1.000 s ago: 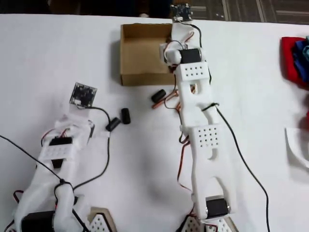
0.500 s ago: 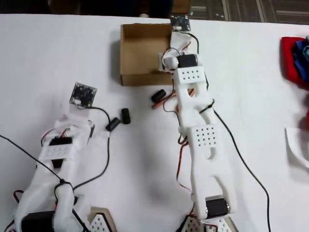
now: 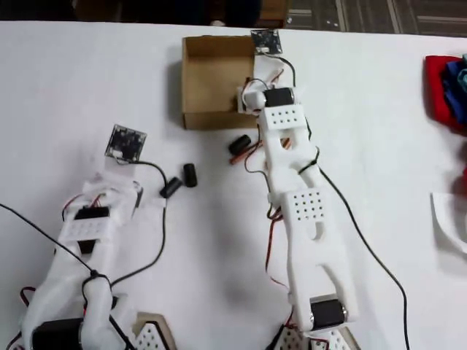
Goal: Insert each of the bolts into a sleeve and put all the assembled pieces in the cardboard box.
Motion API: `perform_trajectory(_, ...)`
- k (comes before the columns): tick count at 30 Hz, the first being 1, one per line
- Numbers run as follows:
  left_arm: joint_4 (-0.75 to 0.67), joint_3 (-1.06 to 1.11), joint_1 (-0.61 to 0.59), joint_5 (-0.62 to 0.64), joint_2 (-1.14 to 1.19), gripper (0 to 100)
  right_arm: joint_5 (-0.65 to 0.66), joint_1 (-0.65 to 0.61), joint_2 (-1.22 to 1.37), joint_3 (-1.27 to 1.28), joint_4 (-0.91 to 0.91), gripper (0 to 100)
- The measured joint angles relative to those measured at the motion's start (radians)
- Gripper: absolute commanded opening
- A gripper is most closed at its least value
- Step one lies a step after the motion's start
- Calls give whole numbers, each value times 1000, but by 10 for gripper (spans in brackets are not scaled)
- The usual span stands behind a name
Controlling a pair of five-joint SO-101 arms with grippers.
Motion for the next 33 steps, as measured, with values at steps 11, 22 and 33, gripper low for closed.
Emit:
perform_trajectory(11,0,0,-2,0,0,135,0,-2,0,0,-5,87)
perform_trajectory(22,0,0,0,0,0,135,0,18,-60,-41,54,87)
perform_trajectory(33,0,0,0,0,0,135,0,203,-58,-66,63,32)
